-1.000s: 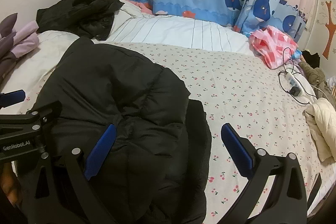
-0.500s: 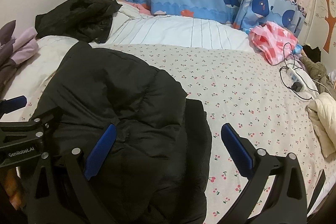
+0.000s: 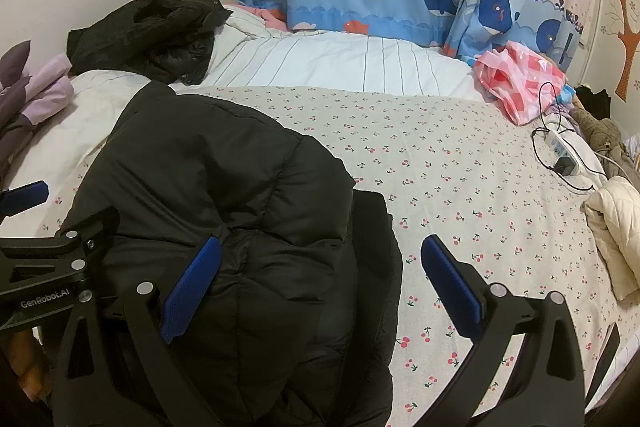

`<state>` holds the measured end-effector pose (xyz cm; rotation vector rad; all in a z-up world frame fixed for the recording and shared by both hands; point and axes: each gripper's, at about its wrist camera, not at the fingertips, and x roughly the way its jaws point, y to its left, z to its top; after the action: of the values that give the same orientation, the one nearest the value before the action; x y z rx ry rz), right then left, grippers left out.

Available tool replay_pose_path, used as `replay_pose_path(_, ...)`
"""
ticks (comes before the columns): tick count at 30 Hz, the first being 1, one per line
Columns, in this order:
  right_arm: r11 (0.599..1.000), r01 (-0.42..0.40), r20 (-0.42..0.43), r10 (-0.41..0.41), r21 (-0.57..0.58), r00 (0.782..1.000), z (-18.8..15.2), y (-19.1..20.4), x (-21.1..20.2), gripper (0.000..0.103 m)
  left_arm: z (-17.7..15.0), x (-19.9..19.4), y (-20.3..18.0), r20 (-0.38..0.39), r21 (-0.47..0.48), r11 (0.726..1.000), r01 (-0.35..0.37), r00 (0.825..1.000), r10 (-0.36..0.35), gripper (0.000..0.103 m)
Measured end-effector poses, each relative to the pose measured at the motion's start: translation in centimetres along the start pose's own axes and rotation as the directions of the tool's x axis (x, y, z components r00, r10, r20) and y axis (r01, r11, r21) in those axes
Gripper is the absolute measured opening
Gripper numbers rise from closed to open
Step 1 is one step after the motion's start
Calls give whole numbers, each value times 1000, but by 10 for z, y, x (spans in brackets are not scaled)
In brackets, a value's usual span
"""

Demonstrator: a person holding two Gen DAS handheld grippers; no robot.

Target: Fold large clothes

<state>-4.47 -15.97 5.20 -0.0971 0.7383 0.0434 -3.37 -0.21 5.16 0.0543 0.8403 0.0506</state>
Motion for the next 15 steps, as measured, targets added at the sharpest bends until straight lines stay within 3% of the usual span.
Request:
replay_pose_path(10,1000,0,2,0,1,1000,0,-1,-1,97,1,-7,-2,15,-3,1000,5,1000,-5,96)
replay_pose_path(15,1000,9,58,-10,16,998,3,-6,-16,97,1,-14,-1,42,-7,1000,20,999,-20,96)
